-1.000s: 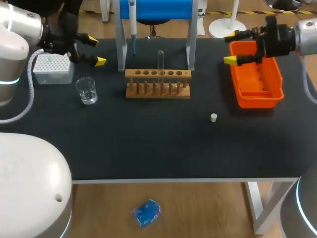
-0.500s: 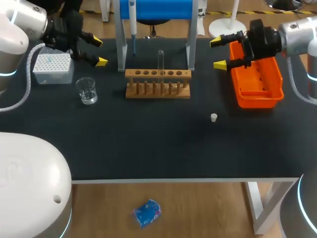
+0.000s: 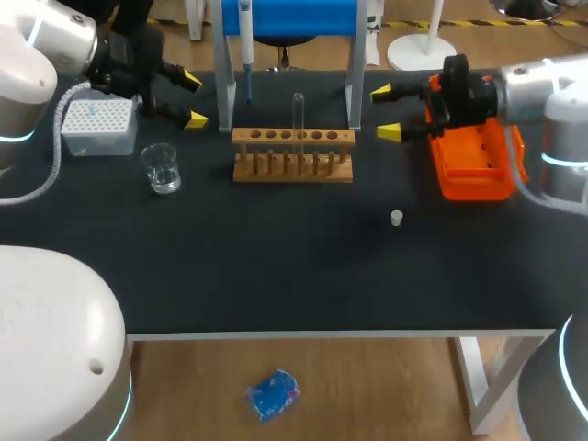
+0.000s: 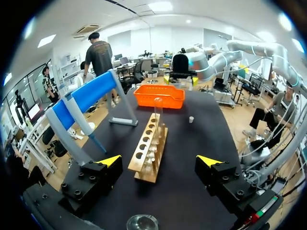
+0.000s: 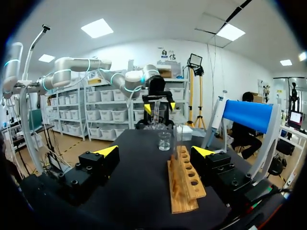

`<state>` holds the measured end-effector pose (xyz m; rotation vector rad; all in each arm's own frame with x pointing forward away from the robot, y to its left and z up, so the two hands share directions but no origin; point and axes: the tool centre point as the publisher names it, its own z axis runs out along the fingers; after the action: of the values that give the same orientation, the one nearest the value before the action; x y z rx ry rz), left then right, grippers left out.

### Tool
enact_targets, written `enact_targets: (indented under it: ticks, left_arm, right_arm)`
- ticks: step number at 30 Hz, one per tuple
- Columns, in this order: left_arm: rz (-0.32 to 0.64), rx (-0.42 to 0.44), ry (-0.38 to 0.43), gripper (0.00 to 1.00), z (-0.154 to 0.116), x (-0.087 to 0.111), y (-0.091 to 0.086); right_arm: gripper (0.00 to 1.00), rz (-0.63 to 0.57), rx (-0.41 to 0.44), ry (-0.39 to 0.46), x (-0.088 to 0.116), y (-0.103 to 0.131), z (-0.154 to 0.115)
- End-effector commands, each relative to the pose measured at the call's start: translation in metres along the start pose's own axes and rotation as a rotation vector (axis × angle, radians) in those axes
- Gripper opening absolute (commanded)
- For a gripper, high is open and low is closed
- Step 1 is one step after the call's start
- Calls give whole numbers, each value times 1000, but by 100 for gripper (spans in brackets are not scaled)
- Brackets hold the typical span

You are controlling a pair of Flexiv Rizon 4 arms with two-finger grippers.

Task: Invert the test tube, pick up the pipette, mount the tip to pipette, aspirate from beaker and dispense into the tube, eject the tip, return the pipette, and cap with the stopper.

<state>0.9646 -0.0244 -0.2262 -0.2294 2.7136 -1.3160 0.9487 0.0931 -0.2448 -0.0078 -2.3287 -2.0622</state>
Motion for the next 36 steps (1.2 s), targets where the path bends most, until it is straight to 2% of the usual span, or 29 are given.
enact_targets:
  ticks: [1,11,24,36]
  left_arm:
    - [14,-4,3,100,5,2,-2]
    - [34,-27,22,100,17,10,-4]
    - [34,-27,22,100,17,10,-4]
    - [34,-27,22,100,17,10,-4]
  right_arm:
    - [100,6,-49,1,-13,-13,21]
    - [100,-21,-69,4,-28,-16,52]
    - [100,-51,-69,23,-35,-10,83]
    - [100,-44,-71,22,-45,-19,117]
